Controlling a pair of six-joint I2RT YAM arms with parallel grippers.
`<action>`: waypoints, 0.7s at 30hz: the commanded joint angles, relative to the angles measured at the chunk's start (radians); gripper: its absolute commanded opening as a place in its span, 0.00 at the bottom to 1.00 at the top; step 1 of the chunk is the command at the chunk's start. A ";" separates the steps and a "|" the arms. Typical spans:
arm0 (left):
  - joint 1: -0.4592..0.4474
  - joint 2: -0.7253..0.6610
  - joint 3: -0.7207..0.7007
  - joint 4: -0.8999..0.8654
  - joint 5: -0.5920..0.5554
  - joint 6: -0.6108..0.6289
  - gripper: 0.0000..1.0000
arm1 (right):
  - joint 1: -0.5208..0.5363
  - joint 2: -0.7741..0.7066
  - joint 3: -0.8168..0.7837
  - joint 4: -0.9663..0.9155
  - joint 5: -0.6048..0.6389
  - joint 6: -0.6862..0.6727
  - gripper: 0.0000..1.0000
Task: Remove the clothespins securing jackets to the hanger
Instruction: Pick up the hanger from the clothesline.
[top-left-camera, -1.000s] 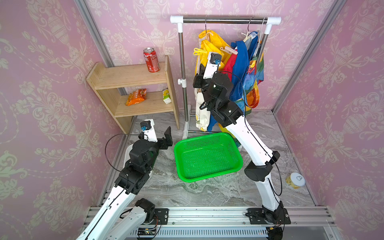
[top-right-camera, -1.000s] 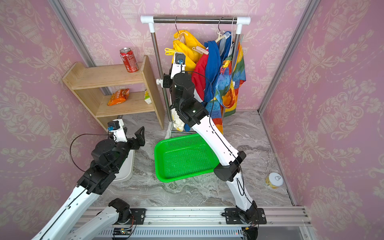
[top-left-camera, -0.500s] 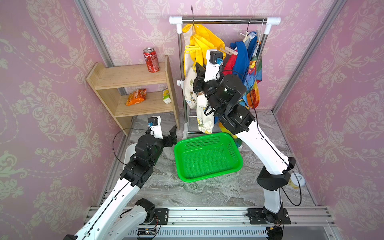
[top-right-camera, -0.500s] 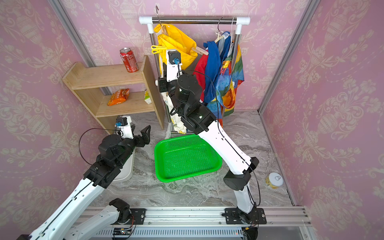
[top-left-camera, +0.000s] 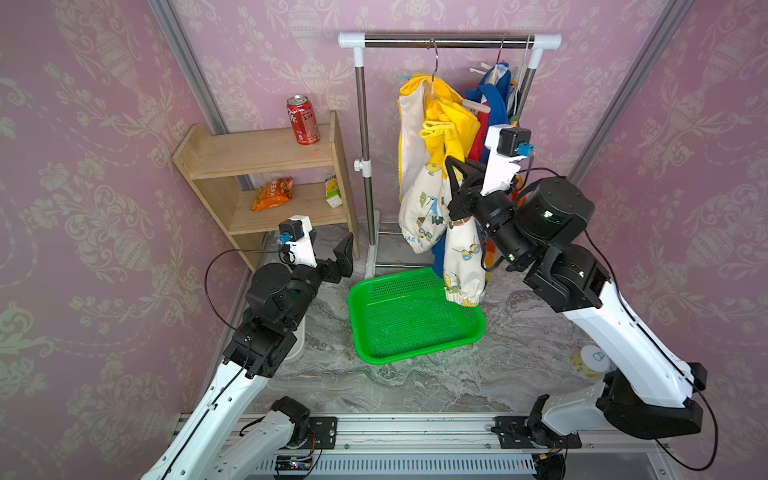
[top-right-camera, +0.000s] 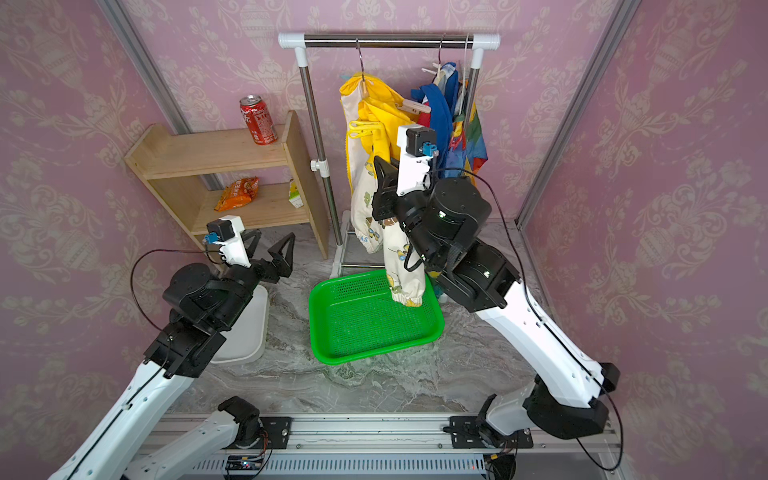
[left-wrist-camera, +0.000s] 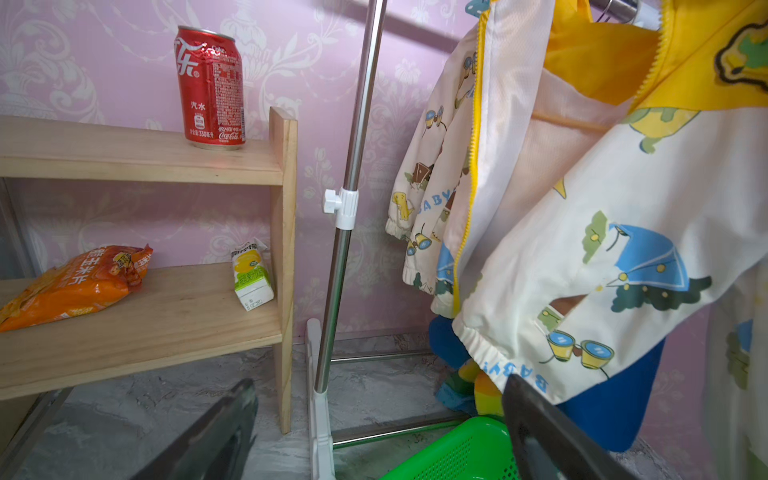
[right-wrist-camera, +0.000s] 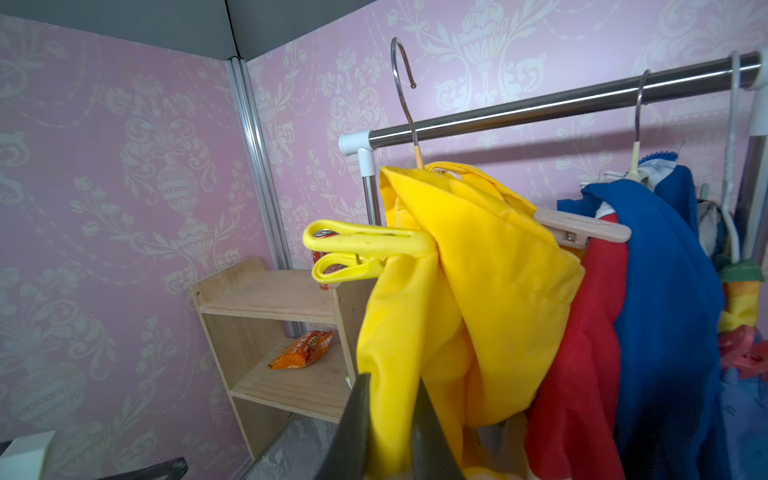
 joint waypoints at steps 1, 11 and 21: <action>0.012 0.035 0.079 0.016 0.080 0.030 0.93 | 0.003 -0.096 0.021 0.008 -0.159 0.045 0.00; 0.129 0.202 0.361 -0.062 0.297 -0.253 0.91 | 0.003 -0.220 -0.052 -0.268 -0.242 0.063 0.00; 0.403 0.460 0.431 0.249 0.774 -1.129 0.86 | 0.002 -0.284 -0.204 -0.254 -0.318 0.042 0.00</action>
